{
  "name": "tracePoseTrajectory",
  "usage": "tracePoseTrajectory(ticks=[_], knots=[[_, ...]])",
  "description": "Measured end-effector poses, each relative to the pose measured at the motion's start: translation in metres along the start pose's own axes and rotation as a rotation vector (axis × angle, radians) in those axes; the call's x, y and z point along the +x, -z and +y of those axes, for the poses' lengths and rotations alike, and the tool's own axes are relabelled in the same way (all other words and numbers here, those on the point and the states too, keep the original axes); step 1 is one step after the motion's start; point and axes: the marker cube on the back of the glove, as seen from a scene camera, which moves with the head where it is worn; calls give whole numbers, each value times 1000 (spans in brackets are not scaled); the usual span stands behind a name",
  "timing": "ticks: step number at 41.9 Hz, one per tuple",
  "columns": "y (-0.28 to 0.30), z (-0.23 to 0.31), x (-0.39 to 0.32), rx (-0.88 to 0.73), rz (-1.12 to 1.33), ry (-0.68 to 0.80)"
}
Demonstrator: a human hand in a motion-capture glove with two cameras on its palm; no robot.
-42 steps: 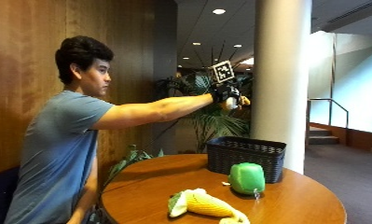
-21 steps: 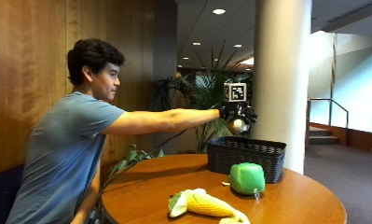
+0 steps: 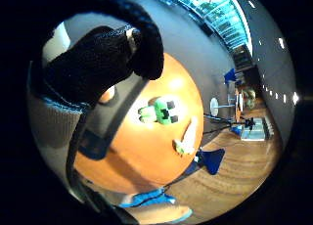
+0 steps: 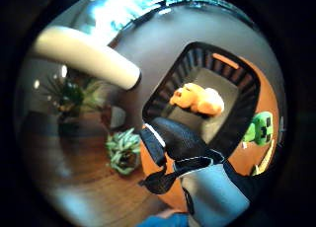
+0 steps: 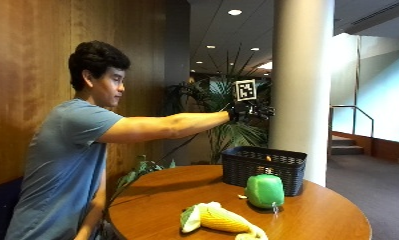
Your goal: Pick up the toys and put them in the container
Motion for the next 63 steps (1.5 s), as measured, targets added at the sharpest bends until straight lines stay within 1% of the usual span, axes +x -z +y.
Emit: tracePoseTrajectory(ticks=[2, 4, 6, 9, 13, 16, 20, 24, 27, 29, 31, 34, 37, 39, 42, 43, 46, 50, 56, 60, 63], knots=[[5, 7, 13, 8, 3, -11], [10, 12, 23, 13, -4, -92], [15, 18, 30, 15, -1, -133], [25, 34, 48, 26, 17, -108], [40, 62, 79, 43, 50, -3], [49, 77, 100, 44, 73, -25], [58, 95, 127, 47, -23, -52], [60, 115, 167, 40, -42, -133], [56, 132, 196, 37, 40, -117], [54, 144, 212, 38, 43, -92], [51, 154, 229, 39, 42, -99], [43, 168, 259, 35, 106, -160], [35, 181, 274, 22, 89, -190], [30, 189, 283, 8, 62, -176], [21, 202, 296, -13, 3, -94], [16, 204, 301, -18, 0, -97], [0, 210, 320, -25, 48, -197], [-28, 220, 341, -48, 61, -236], [-67, 236, 366, -111, 70, -151], [-94, 240, 375, -158, 21, -240], [-114, 244, 384, -196, 8, -274]])
